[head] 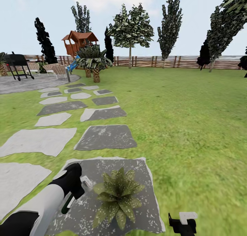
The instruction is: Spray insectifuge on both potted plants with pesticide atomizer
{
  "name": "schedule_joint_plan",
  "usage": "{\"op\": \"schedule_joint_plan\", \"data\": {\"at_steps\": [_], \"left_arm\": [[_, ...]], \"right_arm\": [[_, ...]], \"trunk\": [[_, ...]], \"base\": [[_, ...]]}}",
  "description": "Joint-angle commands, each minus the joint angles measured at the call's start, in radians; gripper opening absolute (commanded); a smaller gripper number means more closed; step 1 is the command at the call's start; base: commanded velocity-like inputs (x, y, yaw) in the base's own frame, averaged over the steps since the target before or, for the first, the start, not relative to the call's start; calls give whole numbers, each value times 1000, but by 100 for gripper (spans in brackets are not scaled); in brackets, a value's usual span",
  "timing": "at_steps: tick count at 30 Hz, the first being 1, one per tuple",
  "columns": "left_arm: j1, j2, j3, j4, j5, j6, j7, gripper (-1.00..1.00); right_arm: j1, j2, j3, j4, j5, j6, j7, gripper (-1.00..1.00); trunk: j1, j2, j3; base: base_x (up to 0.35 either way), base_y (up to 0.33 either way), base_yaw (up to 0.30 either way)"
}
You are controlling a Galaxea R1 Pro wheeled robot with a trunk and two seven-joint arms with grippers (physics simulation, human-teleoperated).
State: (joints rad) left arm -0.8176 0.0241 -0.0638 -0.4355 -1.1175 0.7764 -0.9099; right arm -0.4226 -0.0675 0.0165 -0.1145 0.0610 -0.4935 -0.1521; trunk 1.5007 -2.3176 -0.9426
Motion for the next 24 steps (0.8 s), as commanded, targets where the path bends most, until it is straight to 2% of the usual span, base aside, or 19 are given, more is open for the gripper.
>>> {"op": "schedule_joint_plan", "data": {"at_steps": [1, 6, 12, 16, 20, 24], "left_arm": [[0, -1, -6, -2, -3, 3, -9, -100], [1, -3, -3, 3, 1, 5, -10, -100], [2, -3, -2, 65, -1, 1, -10, -100], [5, -2, -2, 74, -2, -1, -9, -100], [54, -2, -2, 73, -4, -5, -4, -100], [61, -3, -2, 58, -2, -1, 2, -100]], "right_arm": [[-1, 0, 2, 1, 7, -2, -7, 100], [-1, 0, 2, 1, 7, -2, -7, 100], [-1, 0, 2, 1, 7, -2, -7, 100], [-1, -1, 2, 1, 7, -2, -7, 100], [-1, 0, 2, 1, 7, -2, -7, 100], [-1, 0, 2, 1, 7, -2, -7, 100]], "trunk": [[0, 0, -1], [0, 0, -1], [0, 0, -1], [0, 0, -1], [0, 0, -1], [0, 0, -1]], "base": [[-42, 288, 0], [75, 301, -164], [125, 284, -271], [26, 47, -44], [1, 3, -27], [0, 0, -245]]}}
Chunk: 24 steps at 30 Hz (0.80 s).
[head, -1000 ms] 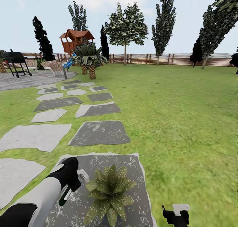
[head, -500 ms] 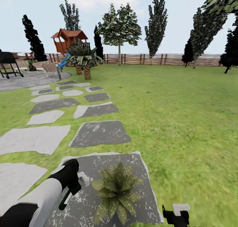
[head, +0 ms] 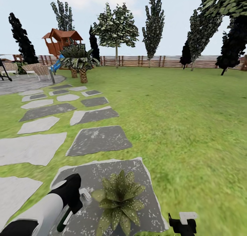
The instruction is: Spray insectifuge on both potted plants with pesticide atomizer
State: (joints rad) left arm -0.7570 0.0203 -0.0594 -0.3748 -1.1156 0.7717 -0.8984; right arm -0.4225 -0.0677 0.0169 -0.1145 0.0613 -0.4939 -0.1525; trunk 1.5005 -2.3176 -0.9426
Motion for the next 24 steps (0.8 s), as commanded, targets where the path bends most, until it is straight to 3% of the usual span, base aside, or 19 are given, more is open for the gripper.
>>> {"op": "schedule_joint_plan", "data": {"at_steps": [1, 5, 15, 24], "left_arm": [[0, -1, -5, -4, -4, 4, -7, -100], [-1, -16, 0, -35, -4, 7, 39, -100], [2, -15, 4, -61, 9, 3, 50, -100], [43, -14, 4, -52, 18, 0, 84, -100]], "right_arm": [[-1, 0, 2, 1, 7, -2, -7, 100], [-1, 0, 3, 2, 8, -2, -7, 100], [-1, 1, 3, 3, 8, -2, -7, 100], [-1, -3, 3, 1, 8, -2, -7, 100]], "trunk": [[0, 0, -1], [0, 0, -1], [0, 0, -1], [0, 0, -1]], "base": [[0, 0, -292], [0, 0, -88], [0, 0, -1], [0, 0, -2]]}}
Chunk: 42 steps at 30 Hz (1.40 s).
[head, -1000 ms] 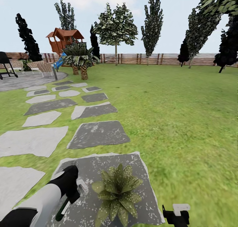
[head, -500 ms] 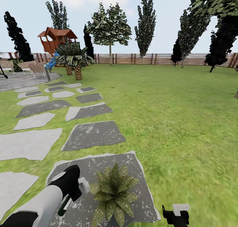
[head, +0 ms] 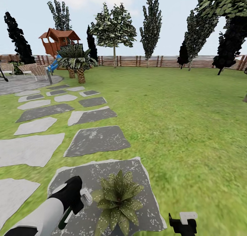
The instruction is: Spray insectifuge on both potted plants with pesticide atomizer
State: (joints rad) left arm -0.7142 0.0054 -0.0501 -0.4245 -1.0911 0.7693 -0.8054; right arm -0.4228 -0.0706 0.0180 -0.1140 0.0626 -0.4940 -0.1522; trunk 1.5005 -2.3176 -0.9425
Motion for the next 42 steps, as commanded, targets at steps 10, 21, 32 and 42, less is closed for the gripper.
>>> {"op": "schedule_joint_plan", "data": {"at_steps": [10, 21, 32, 42], "left_arm": [[1, 5, 2, -20, 4, 4, -8, -100], [1, 7, 1, -19, 5, 5, 37, -100], [22, 16, 72, 3, 5, -6, 43, -100], [47, 26, 90, 17, 112, -41, 170, -100]], "right_arm": [[-1, 2, 2, 0, 6, -2, -7, 100], [-1, 3, 3, 1, 6, -2, -7, 100], [-1, 3, 3, 1, 6, -2, -6, 100], [-1, 5, 3, 2, 8, -2, -6, 100]], "trunk": [[0, 0, 4], [0, 0, 5], [0, 0, 5], [0, 0, 5]], "base": [[-127, 74, -243], [88, 304, -104], [65, 58, -150], [0, 0, 0]]}}
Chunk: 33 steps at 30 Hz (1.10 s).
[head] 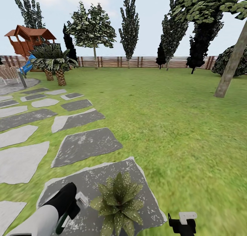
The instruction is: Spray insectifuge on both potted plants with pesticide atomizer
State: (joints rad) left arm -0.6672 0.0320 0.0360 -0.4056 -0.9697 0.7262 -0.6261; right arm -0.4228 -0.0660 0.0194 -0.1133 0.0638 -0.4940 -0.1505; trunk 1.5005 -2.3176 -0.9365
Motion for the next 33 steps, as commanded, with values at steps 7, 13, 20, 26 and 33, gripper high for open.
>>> {"op": "schedule_joint_plan", "data": {"at_steps": [7, 13, 20, 26, 33], "left_arm": [[0, -4, 2, 13, 91, -34, 76, -100], [0, -9, 2, 45, 96, -40, 123, -100], [0, -15, 4, 71, 97, -40, 142, -100], [2, -12, 4, 75, 96, -40, 143, -100], [18, -4, 0, 58, 155, -40, 182, -100]], "right_arm": [[-1, -1, 2, 1, 8, -1, -6, 100], [-1, -1, 2, 1, 8, -1, -6, 100], [-1, -1, 2, 1, 8, -1, -5, 100], [-1, -1, 2, 1, 8, -1, -5, 100], [-1, -1, 2, 1, 8, -1, -5, 100]], "trunk": [[0, 0, -1], [0, 0, -1], [0, 0, -1], [0, 0, -1], [0, 0, -1]], "base": [[0, 0, 0], [0, 0, 0], [0, 0, 0], [0, 0, 0], [93, 0, 0]]}}
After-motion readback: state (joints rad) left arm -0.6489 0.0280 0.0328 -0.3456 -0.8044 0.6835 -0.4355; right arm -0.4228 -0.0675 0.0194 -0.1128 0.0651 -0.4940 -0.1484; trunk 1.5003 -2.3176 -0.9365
